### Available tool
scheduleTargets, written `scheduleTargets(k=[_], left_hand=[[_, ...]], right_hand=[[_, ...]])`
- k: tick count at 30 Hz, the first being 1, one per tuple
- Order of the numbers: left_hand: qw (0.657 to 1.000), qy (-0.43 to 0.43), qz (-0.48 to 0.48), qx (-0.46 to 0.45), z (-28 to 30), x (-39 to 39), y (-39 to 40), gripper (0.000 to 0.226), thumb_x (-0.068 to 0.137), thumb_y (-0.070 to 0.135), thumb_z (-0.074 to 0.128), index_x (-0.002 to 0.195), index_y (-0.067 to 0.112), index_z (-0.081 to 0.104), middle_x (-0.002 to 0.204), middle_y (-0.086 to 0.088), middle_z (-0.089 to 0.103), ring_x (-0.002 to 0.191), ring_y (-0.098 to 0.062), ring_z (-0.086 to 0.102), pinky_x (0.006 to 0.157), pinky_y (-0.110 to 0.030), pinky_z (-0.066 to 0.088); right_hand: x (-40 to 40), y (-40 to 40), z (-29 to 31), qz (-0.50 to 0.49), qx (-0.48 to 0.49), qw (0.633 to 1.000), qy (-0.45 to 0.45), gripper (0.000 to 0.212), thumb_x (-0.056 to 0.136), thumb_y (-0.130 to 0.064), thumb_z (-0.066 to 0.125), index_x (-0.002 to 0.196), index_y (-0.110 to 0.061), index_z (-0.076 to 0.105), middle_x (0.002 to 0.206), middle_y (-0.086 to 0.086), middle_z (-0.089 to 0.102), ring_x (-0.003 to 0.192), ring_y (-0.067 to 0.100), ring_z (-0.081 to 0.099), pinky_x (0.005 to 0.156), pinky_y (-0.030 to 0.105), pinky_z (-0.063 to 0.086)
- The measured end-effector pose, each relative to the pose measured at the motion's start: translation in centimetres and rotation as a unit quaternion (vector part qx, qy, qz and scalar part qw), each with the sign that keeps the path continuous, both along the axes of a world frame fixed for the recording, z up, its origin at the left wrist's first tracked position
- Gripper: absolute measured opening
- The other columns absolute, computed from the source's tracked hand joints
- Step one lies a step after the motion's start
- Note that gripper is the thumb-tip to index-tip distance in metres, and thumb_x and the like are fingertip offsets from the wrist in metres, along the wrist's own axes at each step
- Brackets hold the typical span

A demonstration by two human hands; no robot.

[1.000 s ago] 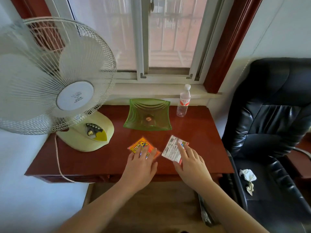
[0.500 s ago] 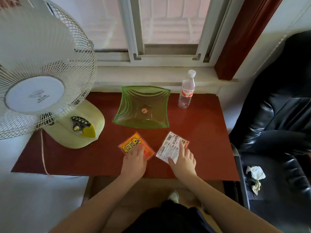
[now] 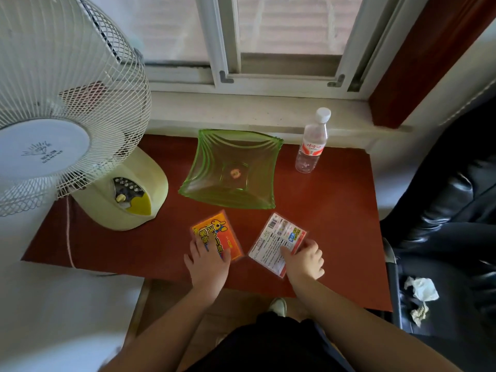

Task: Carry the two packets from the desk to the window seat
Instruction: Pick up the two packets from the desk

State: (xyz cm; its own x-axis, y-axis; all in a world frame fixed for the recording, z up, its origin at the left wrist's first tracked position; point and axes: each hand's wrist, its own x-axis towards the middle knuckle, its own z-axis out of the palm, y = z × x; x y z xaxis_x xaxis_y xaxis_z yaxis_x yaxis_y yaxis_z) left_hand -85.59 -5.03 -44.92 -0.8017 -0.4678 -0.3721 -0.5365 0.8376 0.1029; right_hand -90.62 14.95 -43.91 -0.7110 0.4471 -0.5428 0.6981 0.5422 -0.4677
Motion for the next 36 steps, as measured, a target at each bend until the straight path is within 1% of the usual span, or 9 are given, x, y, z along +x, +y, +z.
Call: scheduleTargets(k=[5, 9, 13, 15, 20, 26, 29, 33, 36], left_hand=[[0.999, 0.034, -0.038, -0.004, -0.6, 0.0, -2.2, 0.052, 0.096, 0.054, 0.042, 0.139, 0.026, 0.045, 0.158, -0.008, 0.036, 0.148, -0.026, 0.026, 0.112, -0.064, 0.022], [0.996, 0.07, -0.052, 0.033, -1.0, -0.1, -3.6, 0.055, 0.095, 0.047, 0.052, 0.141, 0.018, 0.044, 0.159, -0.009, 0.035, 0.148, -0.026, 0.027, 0.116, -0.051, 0.028], [0.99, 0.112, 0.051, 0.075, -0.8, -0.2, -3.2, 0.076, 0.09, 0.042, 0.064, 0.149, 0.007, 0.031, 0.157, -0.019, 0.033, 0.146, -0.034, 0.028, 0.116, -0.045, 0.031], [0.981, 0.127, 0.11, 0.095, -0.7, -0.2, -2.8, 0.078, 0.09, 0.041, 0.063, 0.148, 0.002, 0.028, 0.155, -0.023, 0.034, 0.145, -0.035, 0.028, 0.117, -0.045, 0.03], [0.976, 0.13, 0.132, 0.111, -0.6, -0.2, -2.5, 0.088, 0.085, 0.042, 0.069, 0.149, -0.001, 0.026, 0.156, -0.023, 0.031, 0.146, -0.034, 0.025, 0.118, -0.044, 0.028], [0.978, 0.106, 0.141, 0.113, -0.3, -1.0, -2.9, 0.092, 0.081, 0.039, 0.074, 0.15, 0.001, 0.025, 0.158, -0.02, 0.028, 0.148, -0.032, 0.021, 0.118, -0.043, 0.027], [0.977, 0.1, 0.153, 0.11, -0.3, -1.0, -2.7, 0.087, 0.082, 0.04, 0.073, 0.147, 0.0, 0.031, 0.158, -0.019, 0.028, 0.148, -0.031, 0.023, 0.118, -0.04, 0.029], [0.979, 0.112, 0.139, 0.103, -0.3, -0.8, -2.2, 0.073, 0.084, 0.036, 0.073, 0.139, -0.001, 0.043, 0.151, -0.02, 0.038, 0.143, -0.032, 0.033, 0.114, -0.041, 0.036], [0.976, 0.13, 0.145, 0.098, -0.1, -0.9, -2.0, 0.061, 0.08, 0.032, 0.077, 0.127, 0.002, 0.054, 0.14, -0.019, 0.049, 0.134, -0.033, 0.042, 0.108, -0.043, 0.043]], right_hand=[[-0.6, 0.1, -0.7, 0.018, 0.014, 1.0, -0.003, 0.063, 0.07, -0.044, 0.082, 0.121, -0.021, 0.053, 0.128, 0.009, 0.052, 0.125, 0.032, 0.043, 0.104, 0.049, 0.031], [-1.0, 0.2, -1.0, 0.019, 0.014, 1.0, -0.013, 0.052, 0.072, -0.042, 0.081, 0.116, -0.025, 0.059, 0.126, 0.007, 0.055, 0.125, 0.031, 0.044, 0.103, 0.047, 0.031], [-1.3, 0.1, -0.9, 0.032, 0.003, 0.999, 0.017, 0.039, 0.076, -0.037, 0.08, 0.105, -0.028, 0.055, 0.106, -0.005, 0.067, 0.113, 0.024, 0.05, 0.091, 0.041, 0.029], [-1.3, 0.1, -0.6, 0.035, -0.004, 0.999, 0.022, 0.039, 0.077, -0.035, 0.078, 0.105, -0.028, 0.052, 0.095, -0.011, 0.067, 0.11, 0.023, 0.052, 0.086, 0.039, 0.026], [-2.1, -0.1, 0.0, 0.04, 0.002, 0.998, -0.039, 0.041, 0.08, -0.03, 0.07, 0.118, -0.026, 0.056, 0.111, -0.004, 0.07, 0.115, 0.024, 0.055, 0.096, 0.042, 0.03], [-2.5, -0.5, 0.1, 0.049, -0.017, 0.997, -0.052, 0.035, 0.084, -0.021, 0.062, 0.118, -0.027, 0.061, 0.095, -0.004, 0.075, 0.091, 0.02, 0.063, 0.097, 0.04, 0.034], [-2.6, -0.5, 0.1, 0.063, -0.019, 0.996, -0.056, 0.037, 0.081, -0.022, 0.064, 0.117, -0.026, 0.062, 0.109, 0.001, 0.072, 0.103, 0.025, 0.064, 0.099, 0.042, 0.042], [-2.6, 0.0, 0.1, 0.095, 0.004, 0.994, -0.049, 0.037, 0.083, -0.026, 0.063, 0.12, -0.024, 0.063, 0.123, 0.006, 0.058, 0.114, 0.029, 0.056, 0.099, 0.044, 0.043], [-2.3, 0.7, -0.3, 0.113, -0.01, 0.993, -0.013, 0.029, 0.086, -0.026, 0.062, 0.114, -0.022, 0.064, 0.113, 0.005, 0.064, 0.106, 0.029, 0.06, 0.092, 0.043, 0.049]])
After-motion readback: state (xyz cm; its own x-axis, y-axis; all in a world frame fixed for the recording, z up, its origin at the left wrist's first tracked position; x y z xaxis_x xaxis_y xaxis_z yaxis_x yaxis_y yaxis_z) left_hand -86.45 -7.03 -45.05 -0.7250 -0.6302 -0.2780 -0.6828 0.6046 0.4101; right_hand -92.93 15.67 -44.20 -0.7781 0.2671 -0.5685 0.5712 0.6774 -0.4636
